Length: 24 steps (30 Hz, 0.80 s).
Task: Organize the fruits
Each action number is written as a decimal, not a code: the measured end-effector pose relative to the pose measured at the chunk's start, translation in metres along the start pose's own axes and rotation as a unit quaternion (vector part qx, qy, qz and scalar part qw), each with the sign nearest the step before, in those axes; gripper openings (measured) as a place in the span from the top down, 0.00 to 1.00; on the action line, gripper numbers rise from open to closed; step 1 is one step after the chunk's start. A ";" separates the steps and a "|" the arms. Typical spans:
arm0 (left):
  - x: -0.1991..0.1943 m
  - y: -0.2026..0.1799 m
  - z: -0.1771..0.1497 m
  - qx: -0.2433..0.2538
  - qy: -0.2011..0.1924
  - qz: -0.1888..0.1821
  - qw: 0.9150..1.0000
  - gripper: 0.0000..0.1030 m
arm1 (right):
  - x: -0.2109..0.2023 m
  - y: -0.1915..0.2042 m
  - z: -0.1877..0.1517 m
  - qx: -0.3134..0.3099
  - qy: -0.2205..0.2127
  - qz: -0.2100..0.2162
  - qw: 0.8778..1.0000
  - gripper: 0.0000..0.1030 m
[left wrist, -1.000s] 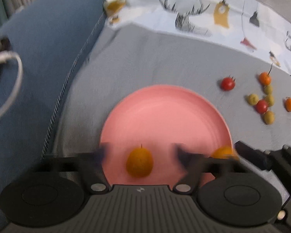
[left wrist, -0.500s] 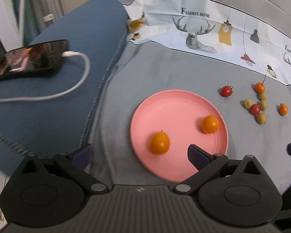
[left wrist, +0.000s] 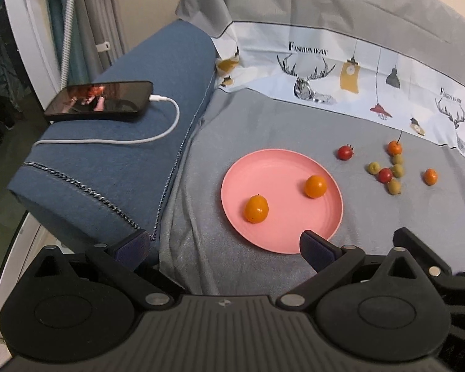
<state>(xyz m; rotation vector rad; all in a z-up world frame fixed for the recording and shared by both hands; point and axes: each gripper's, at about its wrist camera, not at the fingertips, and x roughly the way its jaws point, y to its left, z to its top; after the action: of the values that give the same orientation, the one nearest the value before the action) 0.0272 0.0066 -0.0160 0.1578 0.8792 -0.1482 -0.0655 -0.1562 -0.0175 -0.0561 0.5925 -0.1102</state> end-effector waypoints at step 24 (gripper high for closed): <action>-0.047 -0.007 -0.017 0.014 -0.041 0.013 0.999 0.00 | -0.056 -0.012 -0.011 0.028 -0.049 -0.004 0.998 0.01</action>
<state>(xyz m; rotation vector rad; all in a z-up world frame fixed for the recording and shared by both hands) -0.0163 0.0065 0.0097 0.1892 0.7938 -0.1414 -0.1185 -0.1611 0.0056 -0.0087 0.4906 -0.1321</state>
